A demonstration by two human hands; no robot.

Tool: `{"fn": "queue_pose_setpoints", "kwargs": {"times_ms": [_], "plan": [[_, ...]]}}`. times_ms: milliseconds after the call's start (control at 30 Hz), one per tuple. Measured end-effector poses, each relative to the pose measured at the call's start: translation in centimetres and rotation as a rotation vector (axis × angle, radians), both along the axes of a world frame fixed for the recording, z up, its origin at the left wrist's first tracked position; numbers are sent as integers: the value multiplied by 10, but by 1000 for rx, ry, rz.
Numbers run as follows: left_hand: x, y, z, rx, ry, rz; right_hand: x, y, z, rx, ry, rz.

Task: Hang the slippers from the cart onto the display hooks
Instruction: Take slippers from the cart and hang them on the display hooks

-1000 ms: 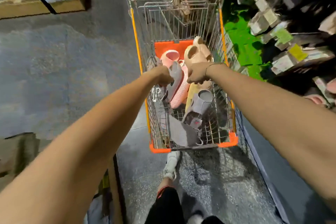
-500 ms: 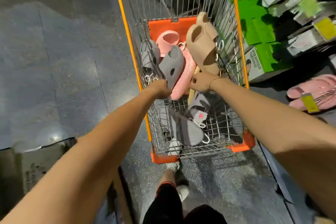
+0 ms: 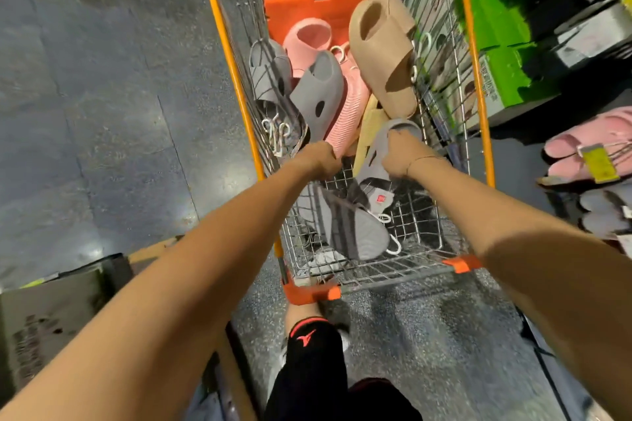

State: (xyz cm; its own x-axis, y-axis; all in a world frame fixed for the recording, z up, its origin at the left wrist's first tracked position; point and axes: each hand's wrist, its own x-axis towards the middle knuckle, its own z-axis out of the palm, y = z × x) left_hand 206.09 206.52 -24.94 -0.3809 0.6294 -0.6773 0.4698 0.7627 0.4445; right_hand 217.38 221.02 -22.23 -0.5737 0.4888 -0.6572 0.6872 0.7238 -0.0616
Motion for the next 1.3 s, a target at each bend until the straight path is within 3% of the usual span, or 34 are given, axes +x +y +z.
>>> {"fn": "queue_pose_setpoints", "kwargs": {"times_ms": [200, 300, 433, 567, 667, 800, 933, 1033, 1133, 1200, 1300], "plan": [[36, 6, -24, -77, -299, -288, 21, 16, -24, -23, 5, -80], [55, 10, -41, -171, -491, -261, 24, 18, -34, -4, 64, -96], [72, 18, -57, -128, -335, -279, 26, 16, -39, 12, 128, -91], [74, 27, -65, 78, -241, 27, 26, 17, -40, -3, 170, -94], [76, 39, -64, 150, -501, 466, 30, 18, -42, -21, 213, -143], [84, 49, -65, 43, -855, 1008, 38, 17, -45, -68, 305, -206], [93, 56, -56, 95, -881, 1214, 36, 13, -41, -60, 375, -196], [88, 60, -54, 211, -814, 1319, 37, 8, -29, -36, 585, -202], [74, 57, -31, 315, -793, 1340, 51, -7, -21, 141, 763, -393], [64, 53, -16, 339, -780, 1341, 65, -20, -20, 161, 618, -522], [55, 48, -1, 353, -790, 1329, 81, -42, -28, -139, -22, -507]]}}
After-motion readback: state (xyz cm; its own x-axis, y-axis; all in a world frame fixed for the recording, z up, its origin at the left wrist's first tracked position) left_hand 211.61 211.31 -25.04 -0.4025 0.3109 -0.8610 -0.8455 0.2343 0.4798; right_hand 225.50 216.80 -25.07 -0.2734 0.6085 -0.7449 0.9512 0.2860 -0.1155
